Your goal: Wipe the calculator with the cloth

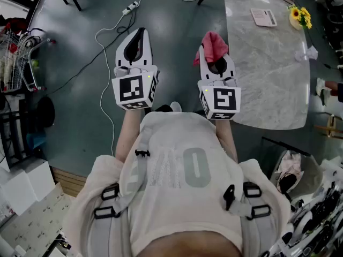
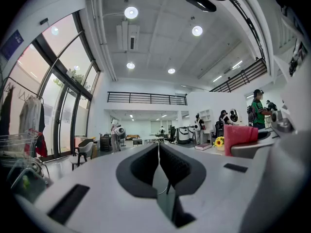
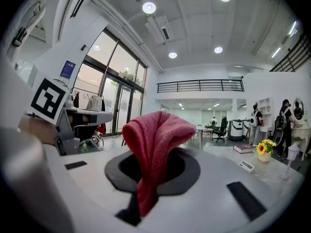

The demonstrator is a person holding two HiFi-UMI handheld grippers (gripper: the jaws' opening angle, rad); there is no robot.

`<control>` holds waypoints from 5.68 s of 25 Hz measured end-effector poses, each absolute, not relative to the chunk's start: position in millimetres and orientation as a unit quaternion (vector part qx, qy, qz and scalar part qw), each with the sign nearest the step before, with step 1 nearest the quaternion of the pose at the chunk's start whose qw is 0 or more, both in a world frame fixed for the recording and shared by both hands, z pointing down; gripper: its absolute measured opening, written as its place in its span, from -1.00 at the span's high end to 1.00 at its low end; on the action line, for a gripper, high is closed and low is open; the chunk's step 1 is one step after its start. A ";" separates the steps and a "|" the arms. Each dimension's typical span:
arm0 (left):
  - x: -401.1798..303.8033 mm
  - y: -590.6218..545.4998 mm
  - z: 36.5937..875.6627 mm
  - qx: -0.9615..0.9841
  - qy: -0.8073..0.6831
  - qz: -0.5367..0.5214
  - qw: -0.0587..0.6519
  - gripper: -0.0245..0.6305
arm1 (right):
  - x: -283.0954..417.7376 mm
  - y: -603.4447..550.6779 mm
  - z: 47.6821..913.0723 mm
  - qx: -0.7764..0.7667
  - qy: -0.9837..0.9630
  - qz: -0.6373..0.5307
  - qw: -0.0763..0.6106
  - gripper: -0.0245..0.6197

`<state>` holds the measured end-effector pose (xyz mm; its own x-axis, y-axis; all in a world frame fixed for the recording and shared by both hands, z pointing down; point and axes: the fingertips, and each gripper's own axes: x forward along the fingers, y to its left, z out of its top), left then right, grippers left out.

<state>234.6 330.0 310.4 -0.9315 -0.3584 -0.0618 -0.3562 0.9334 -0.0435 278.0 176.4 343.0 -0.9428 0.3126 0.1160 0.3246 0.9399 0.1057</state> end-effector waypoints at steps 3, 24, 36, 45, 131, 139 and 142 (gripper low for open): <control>233.2 333.2 309.4 -0.180 0.983 -0.016 0.035 0.85 | 276.7 180.1 343.1 -0.164 -0.983 -0.064 0.049 0.76; 212.6 371.4 332.3 -0.153 0.988 -0.006 0.035 0.85 | 259.0 196.2 369.1 -0.188 -0.975 -0.088 0.073 0.76; 74.2 372.9 298.2 -0.151 0.986 0.011 0.063 0.85 | 129.3 175.9 338.8 -0.166 -0.980 -0.101 0.053 0.75; -70.9 361.3 291.8 -0.188 0.981 0.020 0.050 0.85 | -5.4 162.7 325.0 -0.122 -0.987 -0.084 0.062 0.75; -103.6 -255.4 271.0 -0.816 0.566 0.089 -0.080 -0.31 | 103.2 -206.4 295.5 0.580 -0.811 -0.025 0.079 0.74; -131.5 -281.9 371.0 -0.787 0.594 -0.010 -0.168 -0.33 | 101.5 -209.2 305.4 0.575 -0.812 -0.019 0.097 0.74; -135.8 -286.9 419.5 -0.779 0.593 -0.070 -0.190 -0.33 | 99.6 -207.7 312.2 0.572 -0.813 -0.019 0.107 0.74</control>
